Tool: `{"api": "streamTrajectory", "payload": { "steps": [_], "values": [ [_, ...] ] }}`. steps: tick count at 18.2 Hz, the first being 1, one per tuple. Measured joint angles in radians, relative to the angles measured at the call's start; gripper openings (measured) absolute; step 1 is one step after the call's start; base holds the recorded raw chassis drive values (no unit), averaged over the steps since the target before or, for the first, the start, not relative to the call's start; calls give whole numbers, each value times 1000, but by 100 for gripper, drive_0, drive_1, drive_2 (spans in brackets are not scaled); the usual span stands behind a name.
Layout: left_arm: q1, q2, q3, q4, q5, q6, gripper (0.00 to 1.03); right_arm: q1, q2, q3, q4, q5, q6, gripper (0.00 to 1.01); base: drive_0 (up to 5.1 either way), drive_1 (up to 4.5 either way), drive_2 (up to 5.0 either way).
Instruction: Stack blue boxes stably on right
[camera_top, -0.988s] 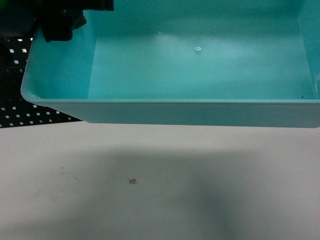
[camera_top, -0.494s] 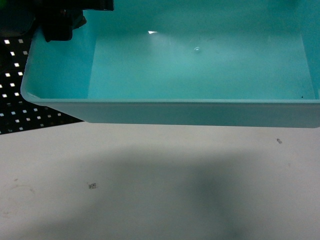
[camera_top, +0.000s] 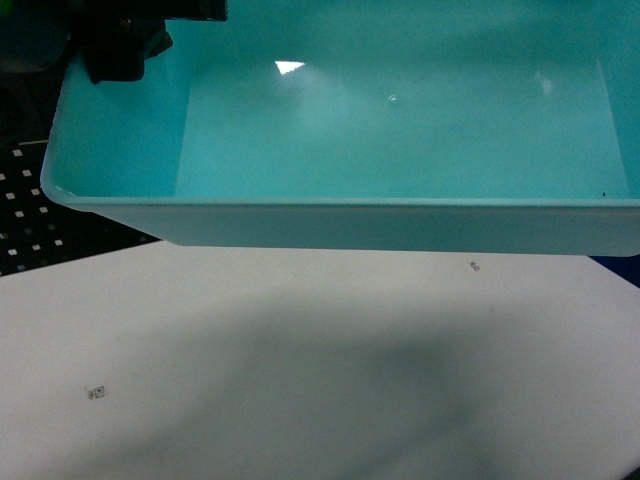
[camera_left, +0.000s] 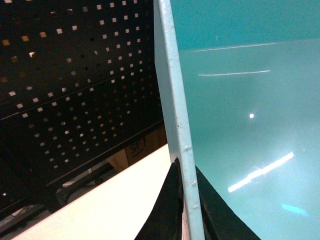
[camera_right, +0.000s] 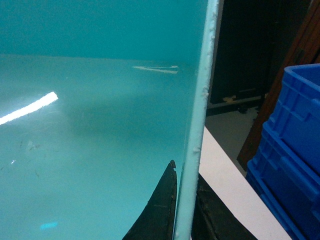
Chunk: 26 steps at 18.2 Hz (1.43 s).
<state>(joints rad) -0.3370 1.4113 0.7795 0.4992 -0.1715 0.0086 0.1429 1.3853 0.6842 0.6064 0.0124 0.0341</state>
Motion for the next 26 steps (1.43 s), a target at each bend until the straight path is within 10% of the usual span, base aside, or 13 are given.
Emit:
{"api": "streamTrajectory", "payload": {
  "steps": [26],
  "values": [
    [0, 0, 0, 0, 0, 0, 2, 0, 0, 0, 0, 0, 0, 7, -158, -158, -158]
  ]
}}
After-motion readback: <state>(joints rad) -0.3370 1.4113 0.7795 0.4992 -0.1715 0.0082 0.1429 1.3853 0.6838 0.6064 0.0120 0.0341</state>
